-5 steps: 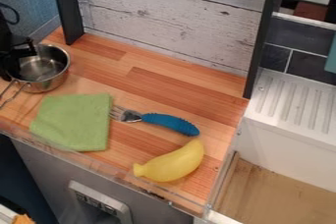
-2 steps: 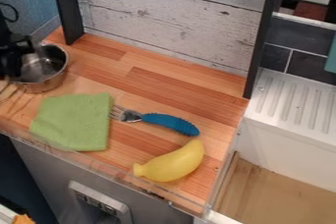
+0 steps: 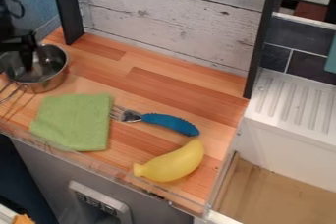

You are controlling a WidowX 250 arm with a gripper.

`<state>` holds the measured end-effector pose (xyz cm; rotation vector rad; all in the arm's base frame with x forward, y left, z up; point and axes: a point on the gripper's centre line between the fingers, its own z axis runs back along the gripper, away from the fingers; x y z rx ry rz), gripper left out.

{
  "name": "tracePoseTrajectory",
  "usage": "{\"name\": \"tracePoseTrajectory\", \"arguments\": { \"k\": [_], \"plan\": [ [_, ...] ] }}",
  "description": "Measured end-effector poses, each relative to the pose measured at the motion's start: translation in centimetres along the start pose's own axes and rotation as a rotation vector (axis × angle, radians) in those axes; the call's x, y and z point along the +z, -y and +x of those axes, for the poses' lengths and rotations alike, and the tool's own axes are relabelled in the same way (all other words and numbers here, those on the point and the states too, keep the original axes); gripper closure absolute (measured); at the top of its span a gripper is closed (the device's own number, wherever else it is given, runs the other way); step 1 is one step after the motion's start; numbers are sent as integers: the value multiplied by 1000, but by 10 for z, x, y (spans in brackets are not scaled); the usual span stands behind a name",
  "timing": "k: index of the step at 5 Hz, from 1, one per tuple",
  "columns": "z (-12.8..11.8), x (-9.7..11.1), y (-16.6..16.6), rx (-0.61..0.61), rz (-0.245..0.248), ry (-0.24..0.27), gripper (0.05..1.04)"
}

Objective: Move silver pot from right side to left side

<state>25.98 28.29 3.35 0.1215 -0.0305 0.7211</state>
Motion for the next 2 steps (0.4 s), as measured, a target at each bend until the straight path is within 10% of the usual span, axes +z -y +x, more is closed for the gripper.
{"name": "tracePoseTrajectory", "arguments": {
  "k": [2],
  "plan": [
    [8, 58, -3, 26, -17, 91, 81]
  ]
}}
